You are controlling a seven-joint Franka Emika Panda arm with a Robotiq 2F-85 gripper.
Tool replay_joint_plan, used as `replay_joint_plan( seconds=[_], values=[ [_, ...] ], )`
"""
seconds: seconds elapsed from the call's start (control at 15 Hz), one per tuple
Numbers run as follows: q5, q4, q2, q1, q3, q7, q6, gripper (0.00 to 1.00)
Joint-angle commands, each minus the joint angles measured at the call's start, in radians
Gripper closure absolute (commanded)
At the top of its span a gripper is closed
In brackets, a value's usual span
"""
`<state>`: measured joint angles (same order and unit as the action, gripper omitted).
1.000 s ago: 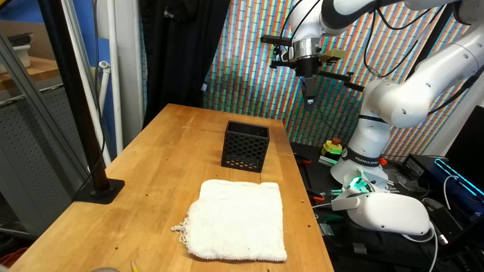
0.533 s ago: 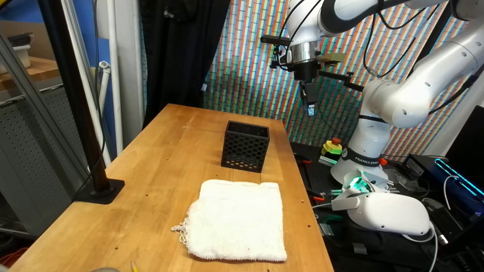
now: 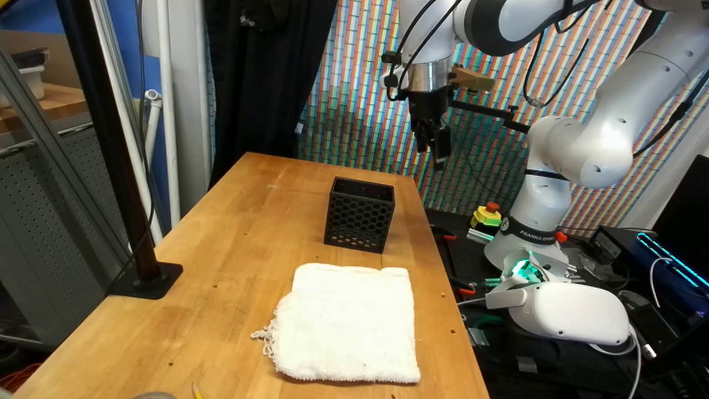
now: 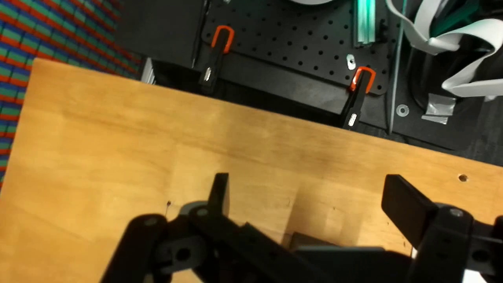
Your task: Place the towel in the basket
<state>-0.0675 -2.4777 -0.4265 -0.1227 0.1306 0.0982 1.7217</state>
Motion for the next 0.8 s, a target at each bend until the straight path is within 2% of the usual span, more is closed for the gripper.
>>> replay_joint_plan(
  seconds=[0.0, 0.2, 0.4, 0.73],
  values=[
    [-0.105, 0.166, 0.114, -0.043, 0.054, 0.028, 0.0, 0.0],
    [-0.16, 0.257, 0.175, -0.088, 0.103, 0.049, 0.041, 0.0],
    [-0.197, 0.306, 0.221, -0.127, 0.137, 0.089, 0.13, 0.0],
    [-0.21, 0.298, 0.248, -0.173, 0.158, 0.201, 0.337, 0.0]
  ],
)
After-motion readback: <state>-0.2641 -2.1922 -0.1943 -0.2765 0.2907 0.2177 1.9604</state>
